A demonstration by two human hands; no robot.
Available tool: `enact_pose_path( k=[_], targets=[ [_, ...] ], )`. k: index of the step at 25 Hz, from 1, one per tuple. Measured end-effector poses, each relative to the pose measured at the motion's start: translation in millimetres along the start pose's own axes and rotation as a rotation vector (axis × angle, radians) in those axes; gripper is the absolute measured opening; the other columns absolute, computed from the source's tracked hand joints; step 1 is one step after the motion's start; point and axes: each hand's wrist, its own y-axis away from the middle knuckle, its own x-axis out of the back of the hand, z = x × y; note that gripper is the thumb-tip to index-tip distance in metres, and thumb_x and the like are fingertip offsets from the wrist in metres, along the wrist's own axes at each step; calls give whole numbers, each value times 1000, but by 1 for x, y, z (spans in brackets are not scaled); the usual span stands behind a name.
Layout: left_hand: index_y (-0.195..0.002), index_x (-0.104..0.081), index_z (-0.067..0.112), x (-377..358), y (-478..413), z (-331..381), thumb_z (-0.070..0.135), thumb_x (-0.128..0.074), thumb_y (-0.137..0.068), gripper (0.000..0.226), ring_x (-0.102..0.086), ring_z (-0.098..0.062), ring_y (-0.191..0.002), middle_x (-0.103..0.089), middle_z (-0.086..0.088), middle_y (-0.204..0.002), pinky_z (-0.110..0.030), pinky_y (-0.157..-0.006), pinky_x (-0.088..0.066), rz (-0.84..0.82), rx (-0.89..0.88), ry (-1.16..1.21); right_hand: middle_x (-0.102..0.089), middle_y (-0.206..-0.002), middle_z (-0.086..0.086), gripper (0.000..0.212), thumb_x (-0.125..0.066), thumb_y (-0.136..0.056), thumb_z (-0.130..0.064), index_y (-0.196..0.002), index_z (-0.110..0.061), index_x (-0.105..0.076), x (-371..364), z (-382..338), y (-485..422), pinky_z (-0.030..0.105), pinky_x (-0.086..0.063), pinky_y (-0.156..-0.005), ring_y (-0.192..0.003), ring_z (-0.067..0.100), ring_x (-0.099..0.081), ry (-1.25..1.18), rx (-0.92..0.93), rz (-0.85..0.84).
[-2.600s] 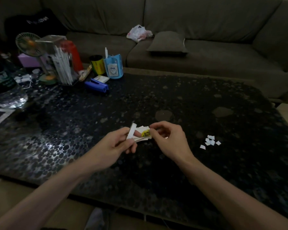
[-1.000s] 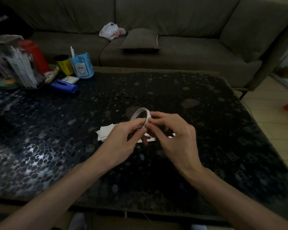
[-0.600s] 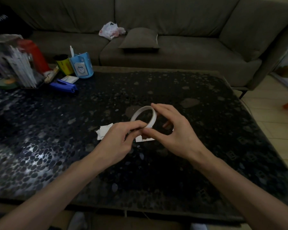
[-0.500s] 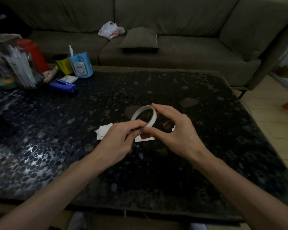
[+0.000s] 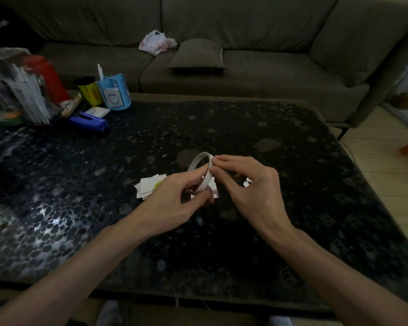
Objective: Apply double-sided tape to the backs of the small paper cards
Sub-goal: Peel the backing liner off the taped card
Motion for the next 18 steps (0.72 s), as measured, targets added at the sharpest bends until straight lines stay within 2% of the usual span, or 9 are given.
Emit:
enact_pose_path(
  k=[2,3,6,9,11,14,16,18],
  targets=[
    [-142,-57,25,0,1,-1,5,-58,-104,43,-73,-21,-103,-75,5,-112,-36,-95,-59,-36,13,41,-75,-122,-5,29,-74,-92,-27,-120,-20,-77,-1,-1,1,35,-59,-98,-115,2,-67,3,23,-23],
    [-143,-58,23,1,1,-2,4,-58,-103,44,-73,-18,-105,-76,6,-115,-32,-98,-57,-32,22,41,-74,-125,-5,32,-74,-91,-28,-121,-20,-76,-1,-1,2,36,-59,-99,-117,3,-67,14,41,-45],
    [-132,-66,17,3,2,-2,4,-58,-103,33,-74,-9,-104,-76,10,-114,-23,-97,-55,-3,27,28,-73,-127,-5,35,-78,-89,-28,-123,-20,-75,-1,0,2,37,-59,-98,-118,3,-66,38,60,-72],
    [-126,-70,17,3,3,-1,7,-59,-103,27,-74,-12,-100,-77,7,-108,-22,-94,-55,24,46,28,-73,-120,-12,32,-76,-88,-34,-118,-25,-75,0,1,-2,29,-59,-93,-112,-1,-65,1,4,-85],
    [-124,-69,21,2,4,-1,11,-57,-105,25,-72,-14,-97,-76,10,-103,-26,-88,-57,29,66,-20,-70,-114,-19,27,-78,-87,-35,-113,-31,-72,1,2,-4,21,-57,-88,-107,-4,-65,-67,-78,-114],
    [-113,-69,29,0,4,0,17,-54,-106,20,-69,-18,-84,-72,8,-90,-41,-76,-56,40,85,-82,-68,-106,-20,21,-82,-86,-32,-104,-35,-71,-1,4,-6,17,-56,-83,-102,-5,-65,-130,-155,-154],
    [-103,-66,38,0,3,2,21,-51,-108,23,-63,-20,-73,-66,9,-80,-44,-67,-51,80,64,-85,-67,-108,-21,27,-82,-86,-33,-109,-37,-69,-3,4,-5,14,-55,-83,-103,-6,-65,-126,-164,-147],
    [-100,-65,39,0,0,0,24,-49,-110,24,-62,-22,-70,-65,8,-80,-46,-65,-51,115,51,-77,-67,-115,-23,37,-82,-86,-39,-121,-35,-69,-4,4,-3,13,-55,-85,-105,-8,-64,-79,-168,-109]
  ],
)
